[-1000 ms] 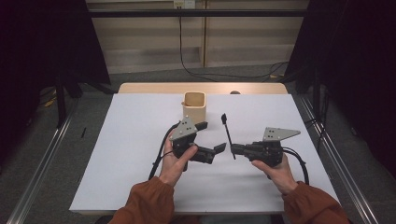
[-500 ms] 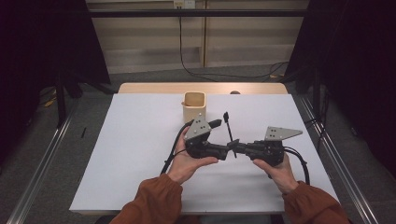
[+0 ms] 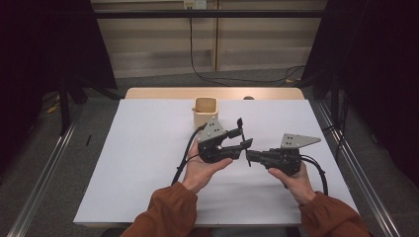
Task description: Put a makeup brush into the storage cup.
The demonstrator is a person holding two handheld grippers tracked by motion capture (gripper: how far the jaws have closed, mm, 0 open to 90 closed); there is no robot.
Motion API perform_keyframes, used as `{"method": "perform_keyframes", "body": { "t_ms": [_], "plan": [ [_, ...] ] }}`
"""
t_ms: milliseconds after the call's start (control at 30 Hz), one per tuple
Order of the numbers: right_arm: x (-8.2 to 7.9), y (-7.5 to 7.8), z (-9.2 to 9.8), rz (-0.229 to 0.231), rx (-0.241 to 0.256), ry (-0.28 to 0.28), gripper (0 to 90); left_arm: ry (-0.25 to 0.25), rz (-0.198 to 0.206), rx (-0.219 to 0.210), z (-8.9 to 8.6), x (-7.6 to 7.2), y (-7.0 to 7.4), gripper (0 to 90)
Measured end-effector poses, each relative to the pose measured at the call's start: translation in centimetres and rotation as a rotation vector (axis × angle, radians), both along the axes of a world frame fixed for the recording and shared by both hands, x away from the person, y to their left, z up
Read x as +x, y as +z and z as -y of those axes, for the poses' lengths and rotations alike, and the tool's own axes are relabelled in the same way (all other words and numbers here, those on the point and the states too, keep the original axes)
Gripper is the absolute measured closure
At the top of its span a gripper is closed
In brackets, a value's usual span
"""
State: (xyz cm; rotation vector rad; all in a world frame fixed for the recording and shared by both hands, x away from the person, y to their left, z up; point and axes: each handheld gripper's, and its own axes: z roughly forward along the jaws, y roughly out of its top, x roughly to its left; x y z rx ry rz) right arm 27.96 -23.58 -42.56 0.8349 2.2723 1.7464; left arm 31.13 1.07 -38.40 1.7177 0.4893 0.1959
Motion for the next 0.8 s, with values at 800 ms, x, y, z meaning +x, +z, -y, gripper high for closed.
{"method": "perform_keyframes", "body": {
  "t_ms": [800],
  "plan": [
    [-0.02, -0.11, 0.16, 0.0, 0.008, -0.006, 86.2, 0.005, -0.036, -0.046, 0.31, 0.0, 0.3, 82.1]
  ]
}}
